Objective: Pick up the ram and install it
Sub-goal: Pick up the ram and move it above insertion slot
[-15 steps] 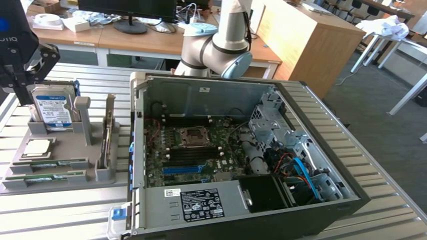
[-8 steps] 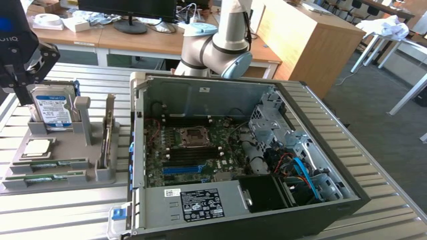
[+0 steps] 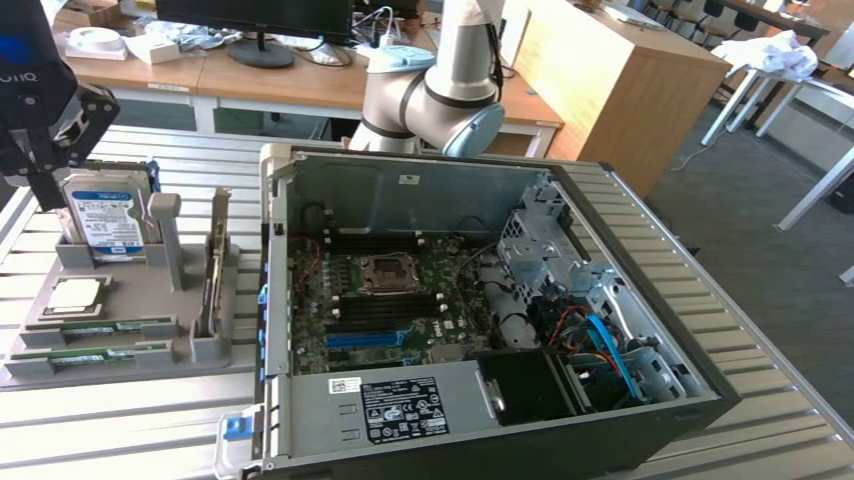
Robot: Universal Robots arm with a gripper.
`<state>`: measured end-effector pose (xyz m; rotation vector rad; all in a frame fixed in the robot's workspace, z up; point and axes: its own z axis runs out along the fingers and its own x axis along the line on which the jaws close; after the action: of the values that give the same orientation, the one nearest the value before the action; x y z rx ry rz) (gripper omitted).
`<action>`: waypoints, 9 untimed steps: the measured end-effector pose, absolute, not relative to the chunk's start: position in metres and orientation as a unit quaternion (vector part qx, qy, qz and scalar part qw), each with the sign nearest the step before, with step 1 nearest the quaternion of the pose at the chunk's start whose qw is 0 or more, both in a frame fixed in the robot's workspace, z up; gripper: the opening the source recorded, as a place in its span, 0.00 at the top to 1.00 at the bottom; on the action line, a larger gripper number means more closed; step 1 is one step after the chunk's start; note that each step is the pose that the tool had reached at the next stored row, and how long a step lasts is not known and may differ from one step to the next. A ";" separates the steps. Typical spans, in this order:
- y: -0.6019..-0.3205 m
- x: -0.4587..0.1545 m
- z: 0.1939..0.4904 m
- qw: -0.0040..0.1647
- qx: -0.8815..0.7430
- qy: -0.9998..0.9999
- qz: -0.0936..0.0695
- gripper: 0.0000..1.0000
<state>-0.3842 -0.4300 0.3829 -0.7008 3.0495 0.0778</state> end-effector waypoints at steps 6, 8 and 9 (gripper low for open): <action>-0.430 -0.384 0.383 0.005 -0.244 0.969 0.025 0.90; -0.430 -0.384 0.383 0.005 -0.251 0.968 0.025 0.90; -0.430 -0.384 0.383 0.005 -0.254 0.967 0.025 0.90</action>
<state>-0.3842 -0.4300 0.3829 -0.7945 3.0280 0.0784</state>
